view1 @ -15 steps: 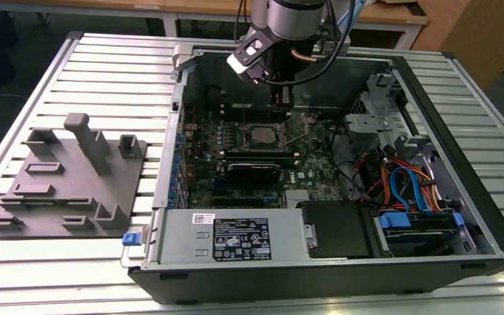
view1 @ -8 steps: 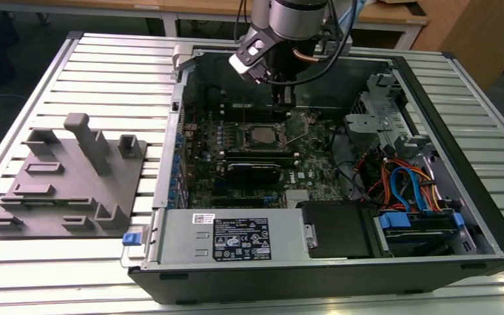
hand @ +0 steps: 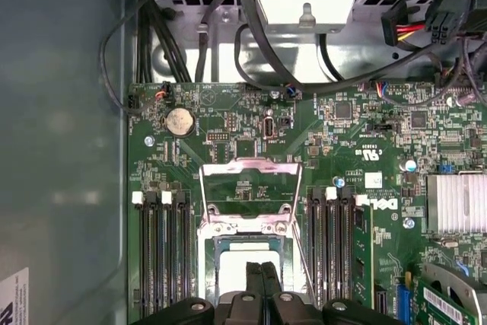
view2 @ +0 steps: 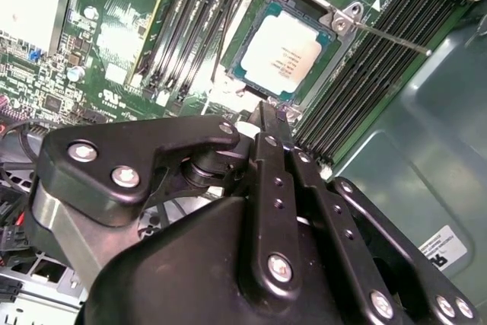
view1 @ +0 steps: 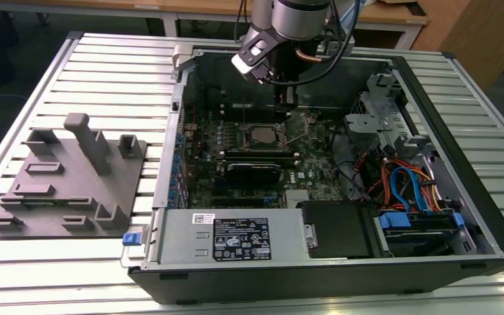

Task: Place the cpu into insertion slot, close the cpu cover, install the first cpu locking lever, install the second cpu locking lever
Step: 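Close the cpu cover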

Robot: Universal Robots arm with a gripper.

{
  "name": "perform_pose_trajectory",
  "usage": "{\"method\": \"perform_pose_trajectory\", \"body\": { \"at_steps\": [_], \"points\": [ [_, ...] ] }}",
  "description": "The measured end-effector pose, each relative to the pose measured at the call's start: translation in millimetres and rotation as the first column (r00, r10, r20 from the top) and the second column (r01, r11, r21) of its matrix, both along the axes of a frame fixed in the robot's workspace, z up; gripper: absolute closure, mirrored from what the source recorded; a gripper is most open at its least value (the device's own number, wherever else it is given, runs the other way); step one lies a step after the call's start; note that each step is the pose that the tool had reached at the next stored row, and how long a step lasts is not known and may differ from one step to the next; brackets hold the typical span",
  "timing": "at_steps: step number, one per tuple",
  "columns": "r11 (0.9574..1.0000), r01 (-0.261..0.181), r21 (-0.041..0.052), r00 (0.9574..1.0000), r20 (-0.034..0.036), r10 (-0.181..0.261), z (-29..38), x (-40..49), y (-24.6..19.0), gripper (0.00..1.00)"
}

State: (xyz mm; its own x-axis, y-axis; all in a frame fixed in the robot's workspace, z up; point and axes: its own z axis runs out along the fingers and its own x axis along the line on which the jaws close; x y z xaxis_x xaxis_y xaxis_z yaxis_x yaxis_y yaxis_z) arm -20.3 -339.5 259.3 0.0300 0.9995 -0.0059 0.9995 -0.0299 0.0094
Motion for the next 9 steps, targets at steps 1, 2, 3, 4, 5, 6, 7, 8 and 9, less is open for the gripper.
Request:
{"method": "perform_pose_trajectory", "body": {
  "at_steps": [1, 2, 3, 4, 5, 6, 7, 8, 9],
  "points": [
    [1.0, 0.0, 0.0, 1.0, 0.0, 0.0, 0.0, 1.0, 0.0, 0.9],
    [1.0, 0.0, 0.0001, 1.0, -0.0001, 0.0, 0.0, 2.1, 0.0, 0.9],
    [1.0, 0.0, 0.0001, 1.0, -0.0003, 0.0, 0.0, 3.3, 0.0, 0.9],
    [1.0, 0.0, 0.0001, 1.0, -0.0005, 0.0, 0.0, 4.3, 0.0, 0.9],
    [1.0, 0.0, 0.0, 1.0, -0.0006, 0.0, 0.0, 5.1, 0.0, 0.9],
    [1.0, 0.0, 0.0001, 1.0, -0.0006, 0.0, 0.0, 5.9, 0.0, 0.9],
    [1.0, 0.0, 0.0, 1.0, -0.0007, 0.0, 0.0, 6.6, 0.0, 0.9],
    [1.0, 0.0, 0.0001, 1.0, -0.0006, 0.0, 0.0, 7.2, 0.0, 0.9],
    [1.0, 0.0, 0.0, 1.0, -0.0007, 0.0, 0.0, 7.8, 0.0, 0.9]
  ]
}}
